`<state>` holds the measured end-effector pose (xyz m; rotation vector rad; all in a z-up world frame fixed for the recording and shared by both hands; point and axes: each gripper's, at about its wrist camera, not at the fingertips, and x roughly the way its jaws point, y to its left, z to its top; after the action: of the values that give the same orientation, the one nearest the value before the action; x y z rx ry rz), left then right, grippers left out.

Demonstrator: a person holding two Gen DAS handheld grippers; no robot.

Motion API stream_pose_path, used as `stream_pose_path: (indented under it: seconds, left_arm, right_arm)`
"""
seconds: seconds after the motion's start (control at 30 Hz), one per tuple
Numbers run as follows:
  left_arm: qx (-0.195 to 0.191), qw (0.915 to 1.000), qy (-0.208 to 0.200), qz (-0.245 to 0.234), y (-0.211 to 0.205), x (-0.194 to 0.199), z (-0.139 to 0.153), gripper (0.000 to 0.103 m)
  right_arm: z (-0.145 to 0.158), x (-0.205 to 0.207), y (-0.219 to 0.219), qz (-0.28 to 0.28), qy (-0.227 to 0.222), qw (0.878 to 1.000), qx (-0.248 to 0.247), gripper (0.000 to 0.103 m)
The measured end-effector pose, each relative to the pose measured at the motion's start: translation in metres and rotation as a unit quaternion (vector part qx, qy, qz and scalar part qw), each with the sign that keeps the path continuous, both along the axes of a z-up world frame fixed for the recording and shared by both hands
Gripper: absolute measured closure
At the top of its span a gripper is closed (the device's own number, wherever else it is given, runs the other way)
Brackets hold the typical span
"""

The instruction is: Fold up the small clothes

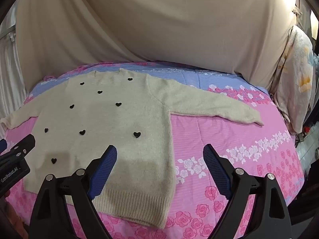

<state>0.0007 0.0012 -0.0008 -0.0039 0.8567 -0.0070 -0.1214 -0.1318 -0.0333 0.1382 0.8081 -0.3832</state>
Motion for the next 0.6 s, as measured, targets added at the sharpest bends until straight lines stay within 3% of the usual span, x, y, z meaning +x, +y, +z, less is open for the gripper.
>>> stream_pose_path:
  seconds: [0.13, 0.27, 0.6]
  left_arm:
    - [-0.002, 0.9998, 0.019, -0.005, 0.009, 0.009, 0.000, 0.007]
    - [0.028, 0.9996, 0.001, -0.003, -0.007, 0.001, 0.000, 0.007]
    - [0.026, 0.9996, 0.007, -0.006, -0.011, -0.006, -0.007, 0.007]
  right_arm:
    - [0.001, 0.000, 0.000, 0.002, -0.002, 1.000, 0.011, 0.017]
    - [-0.002, 0.009, 0.000, 0.005, 0.015, 1.000, 0.018, 0.017]
    - [-0.007, 0.005, 0.001, 0.016, 0.018, 0.999, 0.022, 0.017]
